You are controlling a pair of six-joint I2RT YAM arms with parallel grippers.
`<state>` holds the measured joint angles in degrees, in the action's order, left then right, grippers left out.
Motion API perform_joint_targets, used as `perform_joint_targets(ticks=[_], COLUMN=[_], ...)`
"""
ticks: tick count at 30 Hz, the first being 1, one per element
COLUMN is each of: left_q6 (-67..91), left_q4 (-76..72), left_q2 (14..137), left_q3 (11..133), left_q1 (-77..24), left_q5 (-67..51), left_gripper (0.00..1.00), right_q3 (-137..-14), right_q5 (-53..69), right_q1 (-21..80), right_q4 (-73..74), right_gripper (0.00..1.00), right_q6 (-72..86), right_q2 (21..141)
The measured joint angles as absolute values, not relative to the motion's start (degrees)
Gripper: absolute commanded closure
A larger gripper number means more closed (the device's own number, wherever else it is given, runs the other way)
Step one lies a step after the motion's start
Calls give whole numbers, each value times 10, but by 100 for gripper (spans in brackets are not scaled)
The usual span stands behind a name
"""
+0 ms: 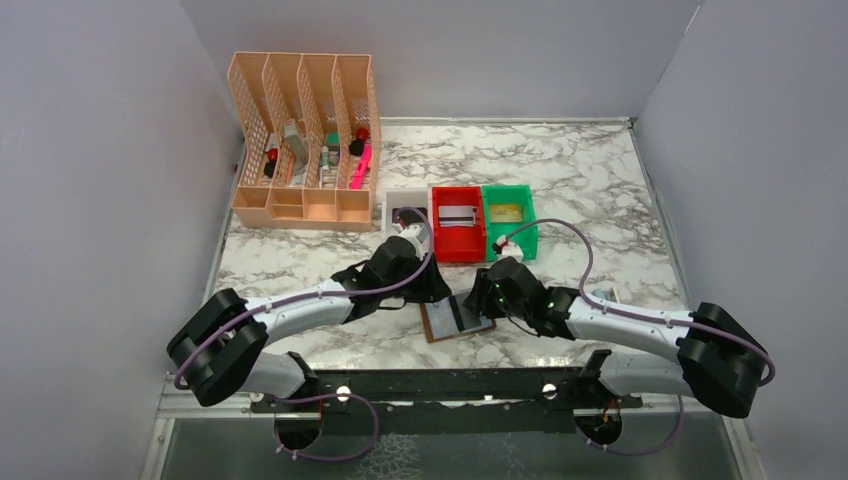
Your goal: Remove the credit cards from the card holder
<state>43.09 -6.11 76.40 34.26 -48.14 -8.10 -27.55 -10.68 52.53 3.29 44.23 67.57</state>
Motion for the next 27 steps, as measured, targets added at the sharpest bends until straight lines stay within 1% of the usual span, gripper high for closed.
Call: perform_joint_targets(ticks=[12,17,27], left_q6=[460,463,477], left_q4=[-109,-119,-135], left_q2=[787,806,840], left_q3=[321,321,313], left_q1=[-481,-482,-495], left_q5=[-128,-143,-149], left_gripper=[53,53,55], right_q3=[-298,-298,-264], right_q5=[-92,-88,-71], right_q1=[525,525,524], right_q4=[45,46,1], right_gripper=[59,62,63], right_q6=[424,422,484], right_q2=[729,736,728])
